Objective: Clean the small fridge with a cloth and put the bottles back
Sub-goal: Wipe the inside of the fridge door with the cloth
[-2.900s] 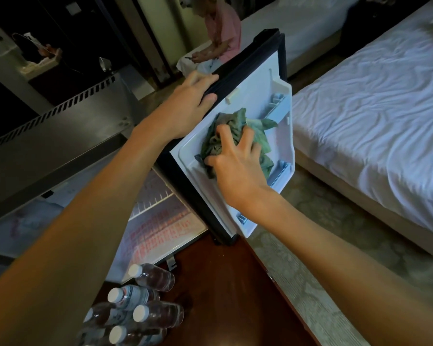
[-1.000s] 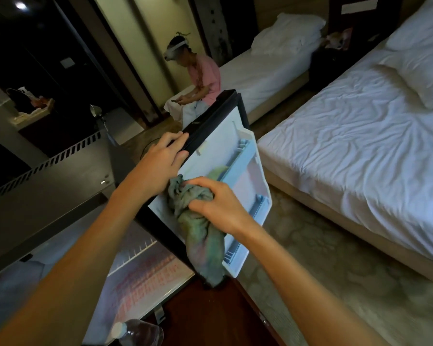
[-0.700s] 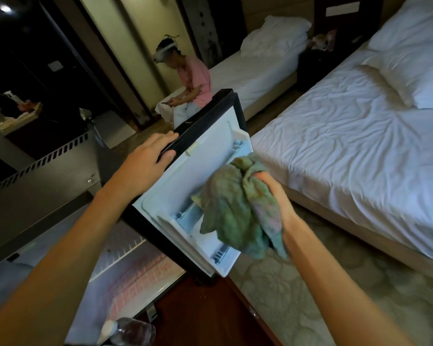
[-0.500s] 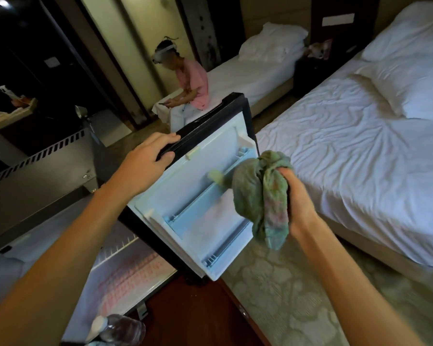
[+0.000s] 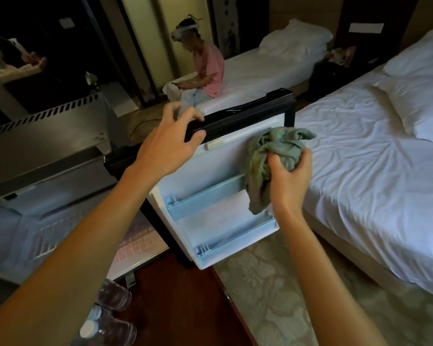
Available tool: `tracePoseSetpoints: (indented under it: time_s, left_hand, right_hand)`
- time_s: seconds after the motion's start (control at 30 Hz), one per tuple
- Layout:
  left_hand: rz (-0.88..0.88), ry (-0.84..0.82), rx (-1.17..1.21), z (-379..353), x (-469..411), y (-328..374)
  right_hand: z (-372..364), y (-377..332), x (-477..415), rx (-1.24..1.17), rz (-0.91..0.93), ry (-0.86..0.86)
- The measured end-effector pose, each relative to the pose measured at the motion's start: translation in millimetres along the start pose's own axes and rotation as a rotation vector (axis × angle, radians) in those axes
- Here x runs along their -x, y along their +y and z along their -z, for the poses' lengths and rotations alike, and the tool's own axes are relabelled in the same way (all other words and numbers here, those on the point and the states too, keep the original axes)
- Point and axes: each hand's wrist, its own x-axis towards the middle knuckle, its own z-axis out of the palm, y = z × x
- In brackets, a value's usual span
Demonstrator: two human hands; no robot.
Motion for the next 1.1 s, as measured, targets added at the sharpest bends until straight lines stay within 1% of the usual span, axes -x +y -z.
tracePoseSetpoints:
  time_s: [0.1, 0.27, 0.37, 0.47, 0.57, 0.67, 0.73, 0.83, 0.97, 1.03, 1.07, 1.1]
  left_hand:
    - [0.006, -0.075, -0.073, 0.4, -5.8, 2.6]
    - [0.032, -0.173, 0.009, 6.2, -20.3, -9.2]
    - [0.068, -0.152, 0.063, 4.5, -27.2, -13.5]
    - [0.107, -0.143, 0.049, 1.0, -33.6, -19.3]
    - [0.150, -0.142, 0.014, -1.5, -40.1, -24.6]
    - [0.186, -0.159, -0.021, -4.6, -47.3, -27.6]
    - [0.219, -0.165, -0.016, -6.0, -51.6, -30.1]
    - [0.255, -0.172, -0.031, -7.7, -56.6, -33.9]
    - [0.282, -0.213, -0.042, -5.4, -59.3, -35.5]
    - [0.284, -0.256, -0.003, 1.8, -58.9, -36.1]
    - [0.275, -0.285, 0.014, 6.9, -57.1, -36.9]
    - [0.256, -0.310, 0.020, 12.5, -53.5, -37.7]
  right_hand:
    - [-16.7, 2.2, -3.2, 0.119, 0.071, 0.048]
    - [-49.1, 4.3, -18.7, 0.187, 0.056, 0.084]
    - [-71.6, 9.5, -19.6, 0.196, 0.039, 0.030]
    - [-90.0, 18.9, -7.7, 0.188, 0.032, -0.055]
    - [-103.3, 25.5, 12.1, 0.238, 0.036, -0.133]
    - [-112.1, 23.1, 21.0, 0.276, -0.004, -0.172]
    - [-116.0, 17.0, 27.0, 0.257, -0.056, -0.201]
    - [-124.0, 14.1, 44.7, 0.161, -0.234, -0.286]
    - [-119.6, 19.8, 52.0, -0.123, -0.533, -0.394]
    - [-104.4, 18.1, 40.1, -0.271, -0.628, -0.425]
    - [-93.3, 17.4, 31.5, -0.325, -0.661, -0.466]
    - [-83.4, 17.9, 22.7, -0.418, -0.653, -0.544]
